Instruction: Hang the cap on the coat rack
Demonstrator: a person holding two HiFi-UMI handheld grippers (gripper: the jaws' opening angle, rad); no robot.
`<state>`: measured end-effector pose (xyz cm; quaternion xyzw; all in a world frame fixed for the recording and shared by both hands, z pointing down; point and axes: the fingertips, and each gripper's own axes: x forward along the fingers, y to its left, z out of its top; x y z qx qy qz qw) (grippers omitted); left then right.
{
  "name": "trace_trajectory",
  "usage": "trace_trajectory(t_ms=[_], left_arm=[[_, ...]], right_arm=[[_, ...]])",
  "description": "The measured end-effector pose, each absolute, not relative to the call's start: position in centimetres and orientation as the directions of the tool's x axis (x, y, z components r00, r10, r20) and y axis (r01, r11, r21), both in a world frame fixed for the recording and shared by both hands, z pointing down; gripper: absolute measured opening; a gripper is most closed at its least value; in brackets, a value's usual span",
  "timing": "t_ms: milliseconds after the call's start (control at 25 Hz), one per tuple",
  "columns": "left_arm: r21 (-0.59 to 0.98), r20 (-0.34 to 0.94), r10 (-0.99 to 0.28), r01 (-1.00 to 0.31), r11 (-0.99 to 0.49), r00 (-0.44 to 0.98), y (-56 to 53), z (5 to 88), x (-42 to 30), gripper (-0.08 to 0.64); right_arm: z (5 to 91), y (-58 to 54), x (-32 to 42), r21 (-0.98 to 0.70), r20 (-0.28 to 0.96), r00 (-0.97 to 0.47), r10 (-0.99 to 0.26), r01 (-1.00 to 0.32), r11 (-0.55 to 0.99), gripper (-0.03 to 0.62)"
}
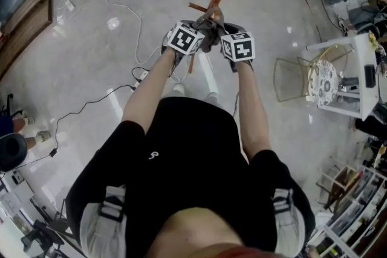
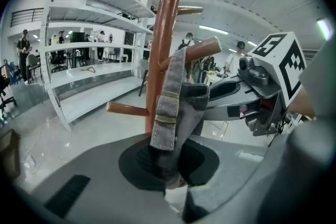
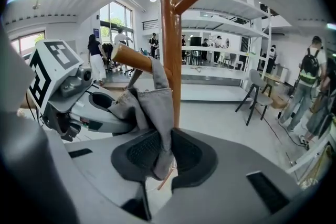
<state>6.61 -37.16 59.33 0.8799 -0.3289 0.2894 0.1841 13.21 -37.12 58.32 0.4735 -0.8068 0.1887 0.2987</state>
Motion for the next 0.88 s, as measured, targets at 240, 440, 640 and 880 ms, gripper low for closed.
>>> trace_trajectory(t_ms=[240, 440, 640, 880], left_arm=[[0.108, 0.634, -0.495, -0.702, -0.704, 0.594, -39.4, 59.9, 6.9, 0.015], [0.176, 0.626, -0.541, -0.777, -0.604, 0.562, -41.0, 60.3, 6.1, 0.144], [0.417, 0.561, -0.595, -0.818, -0.397, 0.575, -38.0, 58.4, 1.0, 0.224], [0.359, 0.356, -0.750, -0.822, -0.441, 0.558, -38.5, 48.1, -0.1, 0.209]], right_arm=[[59.5, -38.8, 13.8, -0.006, 0.678, -0.290, -0.675, -0.921, 0.390, 0.055], [59.9, -39.6, 15.5, -0.043, 0.686, -0.224, -0.692, -0.962, 0.270, 0.083], [58.6, -37.5, 15.7, -0.217, 0.622, -0.309, -0.720, -0.951, 0.221, 0.204], [49.0, -37.8, 17.1, -0.088, 0.425, -0.258, -0.868, -0.966, 0.244, 0.135]])
